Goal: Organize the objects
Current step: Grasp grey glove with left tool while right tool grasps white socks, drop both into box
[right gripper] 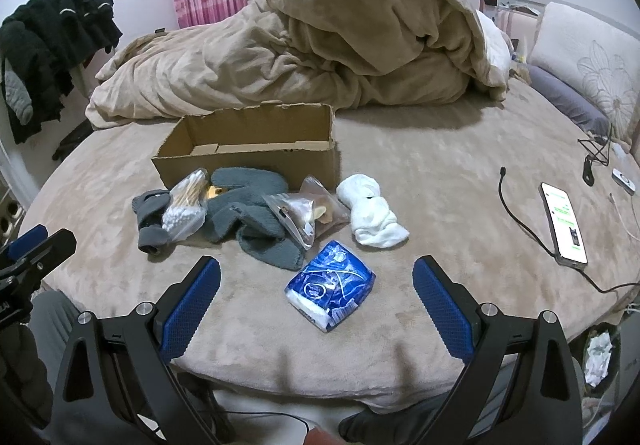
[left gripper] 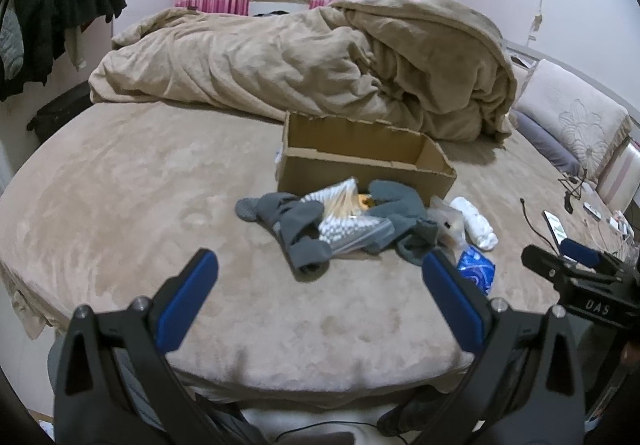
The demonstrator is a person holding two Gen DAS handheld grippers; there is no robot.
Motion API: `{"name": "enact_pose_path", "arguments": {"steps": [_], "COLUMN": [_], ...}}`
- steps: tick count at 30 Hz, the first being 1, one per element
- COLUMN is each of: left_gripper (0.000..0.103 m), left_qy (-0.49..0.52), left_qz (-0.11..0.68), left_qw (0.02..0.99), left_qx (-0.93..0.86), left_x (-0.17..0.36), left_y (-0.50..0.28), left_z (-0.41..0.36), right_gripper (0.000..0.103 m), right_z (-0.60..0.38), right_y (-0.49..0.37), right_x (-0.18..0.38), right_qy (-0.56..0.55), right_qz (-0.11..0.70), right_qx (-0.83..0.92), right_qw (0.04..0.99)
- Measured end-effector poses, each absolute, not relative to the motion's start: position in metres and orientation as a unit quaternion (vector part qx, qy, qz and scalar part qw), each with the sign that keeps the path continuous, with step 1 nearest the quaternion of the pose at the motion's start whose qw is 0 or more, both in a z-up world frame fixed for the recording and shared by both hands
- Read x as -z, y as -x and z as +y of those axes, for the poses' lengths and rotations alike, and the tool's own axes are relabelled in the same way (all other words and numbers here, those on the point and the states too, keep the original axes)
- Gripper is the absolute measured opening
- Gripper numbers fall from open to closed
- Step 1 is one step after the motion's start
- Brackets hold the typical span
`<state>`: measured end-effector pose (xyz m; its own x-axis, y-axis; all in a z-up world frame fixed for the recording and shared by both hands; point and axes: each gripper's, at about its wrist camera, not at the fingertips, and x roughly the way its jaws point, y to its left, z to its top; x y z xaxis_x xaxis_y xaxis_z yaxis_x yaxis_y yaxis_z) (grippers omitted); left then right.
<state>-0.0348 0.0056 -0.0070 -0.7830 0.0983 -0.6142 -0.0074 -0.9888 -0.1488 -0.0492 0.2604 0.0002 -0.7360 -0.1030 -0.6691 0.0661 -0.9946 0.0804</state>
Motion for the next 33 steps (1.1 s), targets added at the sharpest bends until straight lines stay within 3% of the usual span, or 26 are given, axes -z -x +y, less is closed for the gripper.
{"name": "enact_pose_path", "arguments": {"steps": [9,18,20,21,24,30,33], "left_gripper": [0.103,0.101,0.086,0.084,0.083,0.078,0.069], "left_qy": [0.332,0.373,0.391,0.402,0.405,0.413,0.418], "left_qz": [-0.059,-0.087,-0.088,-0.091,-0.092,-0.080,-0.089], "left_qw": [0.025,0.012,0.006,0.008,0.024,0.045,0.062], "left_qx": [-0.941,-0.924,-0.916,-0.911,-0.910,-0.906,-0.902], "left_x": [0.021,0.067,0.084,0.092,0.106,0.108,0.108], "left_y": [0.080,0.147,0.160,0.165,0.168,0.169,0.163], "left_z": [0.008,-0.014,-0.020,-0.023,-0.027,-0.026,-0.027], "right_gripper": [0.099,0.099,0.099,0.098,0.086,0.085,0.072], "right_z": [0.269,0.292,0.300,0.303,0.311,0.320,0.317], "right_y": [0.082,0.140,0.156,0.163,0.183,0.201,0.201], "right_x": [0.000,0.021,0.036,0.044,0.068,0.087,0.092], "right_qy": [-0.349,-0.353,-0.373,-0.380,-0.406,-0.427,-0.438], "right_qz": [0.013,0.054,0.045,0.043,0.039,0.009,-0.007], "right_qx": [0.937,0.934,0.926,0.924,0.913,0.904,0.897], "right_qw": [0.020,-0.025,-0.023,-0.023,-0.019,0.026,0.061]}}
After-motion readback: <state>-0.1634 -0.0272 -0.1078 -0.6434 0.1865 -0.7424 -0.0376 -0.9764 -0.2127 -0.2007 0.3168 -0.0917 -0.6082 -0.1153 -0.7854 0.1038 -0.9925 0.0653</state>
